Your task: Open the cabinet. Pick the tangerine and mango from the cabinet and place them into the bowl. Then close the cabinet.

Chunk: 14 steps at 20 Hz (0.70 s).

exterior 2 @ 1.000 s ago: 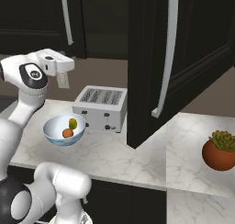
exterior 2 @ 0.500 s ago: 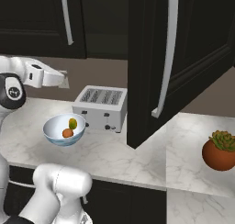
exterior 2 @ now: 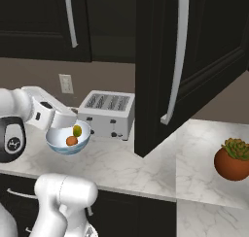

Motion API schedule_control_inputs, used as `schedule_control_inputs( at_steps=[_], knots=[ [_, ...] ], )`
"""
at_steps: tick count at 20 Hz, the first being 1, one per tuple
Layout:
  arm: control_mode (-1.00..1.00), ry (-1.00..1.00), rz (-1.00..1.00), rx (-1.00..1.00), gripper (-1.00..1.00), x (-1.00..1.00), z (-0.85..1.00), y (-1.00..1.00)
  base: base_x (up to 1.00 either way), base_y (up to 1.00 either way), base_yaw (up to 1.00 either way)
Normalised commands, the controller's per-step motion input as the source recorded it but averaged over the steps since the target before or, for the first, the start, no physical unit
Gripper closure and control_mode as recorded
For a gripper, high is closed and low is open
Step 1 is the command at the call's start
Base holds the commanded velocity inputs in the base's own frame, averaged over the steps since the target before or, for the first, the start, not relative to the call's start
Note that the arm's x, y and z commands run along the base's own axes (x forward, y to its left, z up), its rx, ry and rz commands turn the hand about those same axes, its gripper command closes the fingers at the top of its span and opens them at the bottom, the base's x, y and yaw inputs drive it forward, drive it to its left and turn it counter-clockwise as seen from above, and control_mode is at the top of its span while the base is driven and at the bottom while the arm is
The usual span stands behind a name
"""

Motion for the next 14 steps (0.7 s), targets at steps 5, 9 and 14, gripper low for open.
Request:
schedule_control_inputs(
  at_steps=[5,9,14],
  knots=[
    [-1.0,-0.06,0.09,0.14,-1.0,-1.0,0.0,-0.78,0.0,0.0,0.0],
    [-1.0,-0.06,0.05,0.16,-1.0,-1.0,0.03,-0.76,0.0,0.0,0.0],
    [-1.0,-0.01,0.01,0.01,-1.0,-0.23,-0.01,-0.06,0.0,0.0,0.0]
  ],
)
